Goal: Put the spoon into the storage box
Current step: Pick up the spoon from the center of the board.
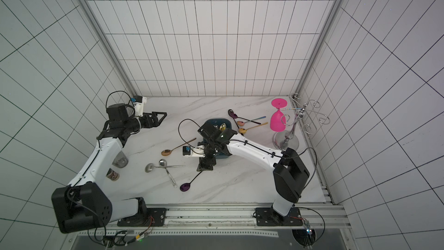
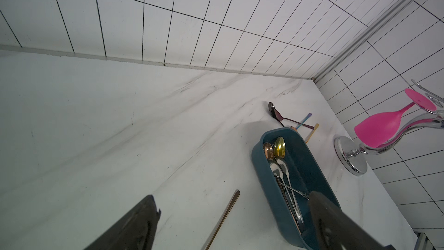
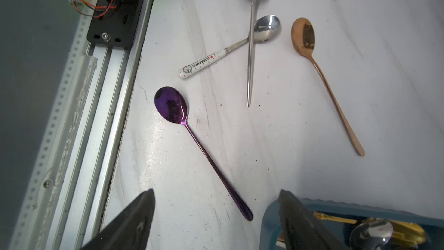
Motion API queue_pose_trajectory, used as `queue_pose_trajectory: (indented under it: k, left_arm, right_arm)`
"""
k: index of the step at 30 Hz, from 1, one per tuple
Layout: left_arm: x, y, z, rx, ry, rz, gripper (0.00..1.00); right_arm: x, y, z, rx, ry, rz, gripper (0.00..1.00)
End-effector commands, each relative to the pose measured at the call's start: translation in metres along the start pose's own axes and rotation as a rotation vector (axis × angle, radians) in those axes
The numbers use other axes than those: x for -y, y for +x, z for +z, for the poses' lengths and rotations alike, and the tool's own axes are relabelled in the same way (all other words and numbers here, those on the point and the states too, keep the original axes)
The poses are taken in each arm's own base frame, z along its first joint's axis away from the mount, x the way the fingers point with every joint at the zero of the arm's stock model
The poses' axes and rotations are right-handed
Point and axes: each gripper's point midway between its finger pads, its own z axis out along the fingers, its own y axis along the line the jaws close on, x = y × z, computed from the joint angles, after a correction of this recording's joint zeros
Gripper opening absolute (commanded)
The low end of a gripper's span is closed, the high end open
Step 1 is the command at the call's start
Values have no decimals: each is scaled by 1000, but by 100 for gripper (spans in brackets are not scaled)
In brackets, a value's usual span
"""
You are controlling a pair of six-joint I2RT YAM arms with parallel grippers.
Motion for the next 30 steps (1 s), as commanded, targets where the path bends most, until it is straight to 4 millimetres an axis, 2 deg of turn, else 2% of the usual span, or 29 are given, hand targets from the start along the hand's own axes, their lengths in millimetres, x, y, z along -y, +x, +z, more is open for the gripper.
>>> queue_pose_trajectory:
  k: [1, 6, 13, 18, 23, 30]
  left_arm:
    - [1, -5, -6, 32, -8, 19, 99]
    - [-1, -7, -7, 39, -17, 17, 99]
    - [-3, -8, -8, 44, -26, 14, 99]
    - [-4, -9, -8, 44, -27, 9, 99]
    - [-5, -9, -8, 45, -25, 0, 99]
    - [-6, -8, -7, 46, -26, -7, 99]
  right_arm:
    - [-16, 7, 14, -101, -78, -120, 83]
    - [-19, 6, 38, -176, -91, -173, 80]
    - [-14, 23, 66, -303, -79, -209, 70]
    - [-6, 36, 79, -369, -44, -211, 64]
    - [-9, 39, 94, -397, -44, -226, 62]
    - [-14, 47, 108, -424, -52, -215, 48]
